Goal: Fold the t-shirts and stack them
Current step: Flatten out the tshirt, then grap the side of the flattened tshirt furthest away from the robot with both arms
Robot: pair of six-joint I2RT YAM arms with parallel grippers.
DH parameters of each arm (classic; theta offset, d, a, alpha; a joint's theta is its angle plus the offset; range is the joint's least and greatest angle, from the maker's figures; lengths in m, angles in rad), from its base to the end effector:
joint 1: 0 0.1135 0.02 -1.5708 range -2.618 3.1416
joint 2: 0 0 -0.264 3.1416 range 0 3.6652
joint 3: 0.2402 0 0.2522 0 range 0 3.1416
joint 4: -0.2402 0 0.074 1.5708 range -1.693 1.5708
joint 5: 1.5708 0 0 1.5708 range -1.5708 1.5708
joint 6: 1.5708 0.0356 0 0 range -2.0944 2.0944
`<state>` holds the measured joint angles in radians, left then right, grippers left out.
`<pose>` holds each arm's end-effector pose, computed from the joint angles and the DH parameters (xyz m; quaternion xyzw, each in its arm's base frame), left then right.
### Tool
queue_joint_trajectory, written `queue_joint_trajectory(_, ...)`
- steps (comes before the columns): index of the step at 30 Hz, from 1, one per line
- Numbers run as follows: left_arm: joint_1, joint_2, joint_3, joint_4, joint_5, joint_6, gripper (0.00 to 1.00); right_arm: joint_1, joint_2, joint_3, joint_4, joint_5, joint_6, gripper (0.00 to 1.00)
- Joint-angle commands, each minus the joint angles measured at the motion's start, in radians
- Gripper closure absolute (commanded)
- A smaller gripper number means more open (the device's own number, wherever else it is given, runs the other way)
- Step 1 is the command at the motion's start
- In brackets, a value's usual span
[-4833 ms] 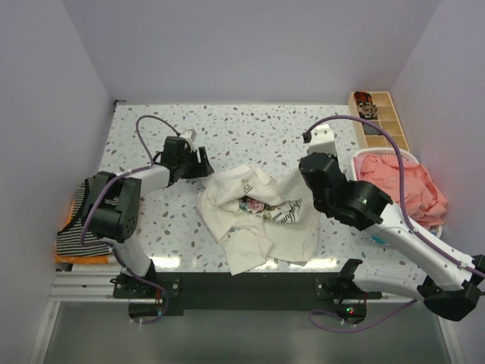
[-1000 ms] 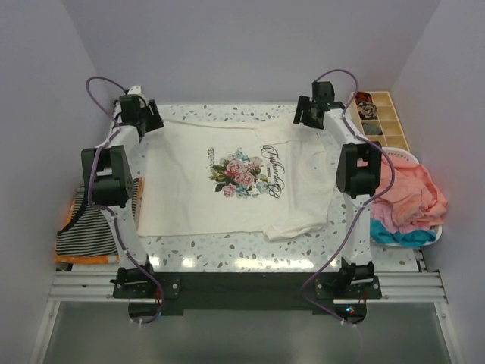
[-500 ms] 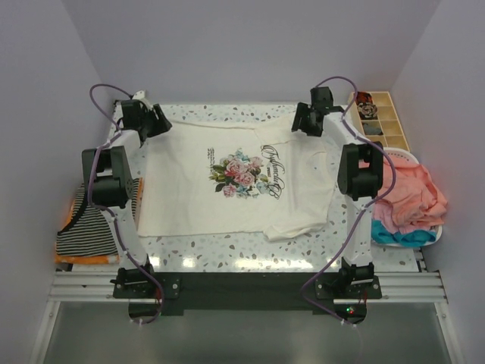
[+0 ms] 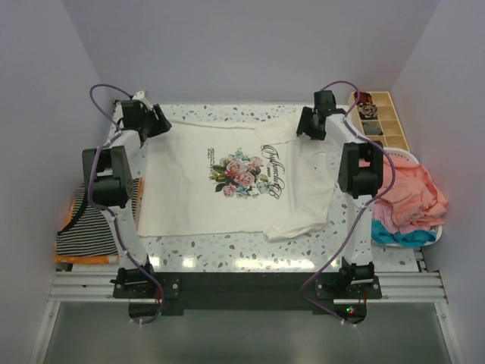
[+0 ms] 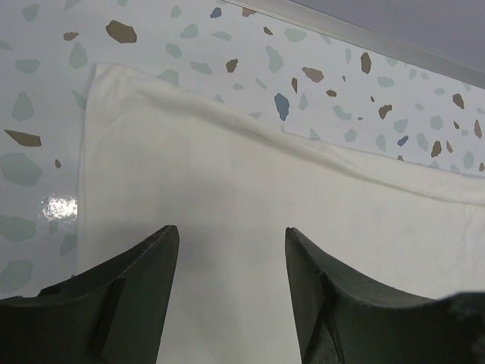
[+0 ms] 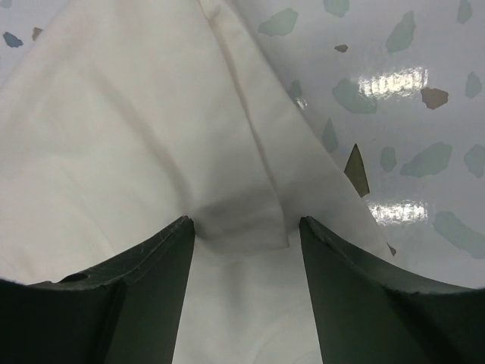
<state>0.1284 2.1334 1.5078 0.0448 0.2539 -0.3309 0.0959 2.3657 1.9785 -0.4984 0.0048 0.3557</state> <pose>0.4823 0.0533 0.1825 -0.1401 0.8637 -0.1585 0.4575 0.5249 0.0503 0.1766 0.1228 0.9338 0.0730 0.3279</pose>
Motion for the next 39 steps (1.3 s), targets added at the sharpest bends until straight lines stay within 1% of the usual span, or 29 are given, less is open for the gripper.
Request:
queue_joint_trajectory(1,0.004,0.023,0.041,0.052,-0.001,-0.005,0.37,-0.012,0.027,0.031,0.015,-0.043,0.015,0.39)
queue_joint_trajectory(3,0.005,0.026,0.045,0.050,-0.001,-0.005,0.37,-0.018,0.035,0.029,0.026,-0.049,0.025,0.40)
queue_joint_trajectory(7,0.004,0.029,0.045,0.049,-0.001,-0.005,0.37,-0.028,0.034,0.008,0.061,-0.106,0.035,0.48)
queue_joint_trajectory(8,0.004,0.031,0.045,0.050,-0.002,-0.005,0.37,-0.031,0.029,-0.013,0.084,-0.115,0.038,0.57)
queue_joint_trajectory(9,0.005,0.031,0.045,0.050,-0.002,-0.005,0.37,-0.032,0.026,-0.020,0.093,-0.121,0.040,0.63)
queue_joint_trajectory(10,0.005,0.031,0.045,0.050,-0.004,-0.007,0.37,-0.033,0.024,-0.023,0.095,-0.127,0.042,0.75)
queue_joint_trajectory(11,0.005,0.031,0.043,0.052,-0.004,-0.007,0.37,-0.033,0.020,-0.026,0.095,-0.132,0.042,0.91)
queue_joint_trajectory(12,0.007,0.030,0.045,0.052,-0.004,-0.007,0.37,-0.035,0.015,-0.030,0.101,-0.134,0.040,0.98)
queue_joint_trajectory(13,0.008,0.030,0.045,0.055,-0.002,-0.008,0.37,-0.035,0.007,-0.036,0.106,-0.132,0.040,1.00)
queue_joint_trajectory(15,0.008,0.030,0.051,0.052,-0.001,-0.011,0.37,-0.035,-0.020,-0.067,0.126,-0.123,0.035,0.99)
queue_joint_trajectory(20,0.017,0.026,0.069,0.061,0.025,-0.023,0.36,-0.036,-0.077,-0.104,0.136,-0.114,0.017,1.00)
queue_joint_trajectory(21,0.020,0.033,0.089,0.058,0.028,-0.028,0.34,-0.035,-0.098,-0.110,0.138,-0.112,0.016,0.99)
queue_joint_trajectory(22,0.023,0.037,0.101,0.047,0.028,-0.030,0.32,-0.036,-0.108,-0.118,0.141,-0.112,0.011,0.95)
queue_joint_trajectory(24,0.031,0.052,0.143,0.041,0.018,-0.036,0.29,-0.035,-0.129,-0.122,0.138,-0.121,0.006,0.95)
queue_joint_trajectory(25,0.034,0.059,0.158,0.041,0.018,-0.043,0.28,-0.035,-0.135,-0.122,0.135,-0.126,0.003,0.97)
queue_joint_trajectory(26,0.042,0.078,0.173,0.046,0.018,-0.051,0.24,-0.036,-0.140,-0.122,0.133,-0.135,0.003,0.99)
queue_joint_trajectory(28,0.048,0.112,0.244,0.032,0.013,-0.068,0.21,-0.036,-0.151,-0.121,0.130,-0.164,0.003,1.00)
queue_joint_trajectory(29,0.050,0.159,0.279,0.017,0.015,-0.069,0.21,-0.036,-0.154,-0.121,0.130,-0.169,0.005,1.00)
queue_joint_trajectory(30,0.050,0.184,0.355,-0.028,0.013,-0.072,0.21,-0.035,-0.158,-0.121,0.129,-0.180,0.005,1.00)
queue_joint_trajectory(32,0.050,0.244,0.408,-0.043,0.010,-0.076,0.21,-0.035,-0.167,-0.122,0.127,-0.189,0.005,1.00)
queue_joint_trajectory(33,0.051,0.259,0.437,-0.077,0.007,-0.079,0.21,-0.035,-0.172,-0.124,0.126,-0.193,0.003,1.00)
queue_joint_trajectory(39,0.050,0.348,0.509,-0.128,-0.019,-0.079,0.21,-0.033,-0.200,-0.121,0.120,-0.229,0.000,1.00)
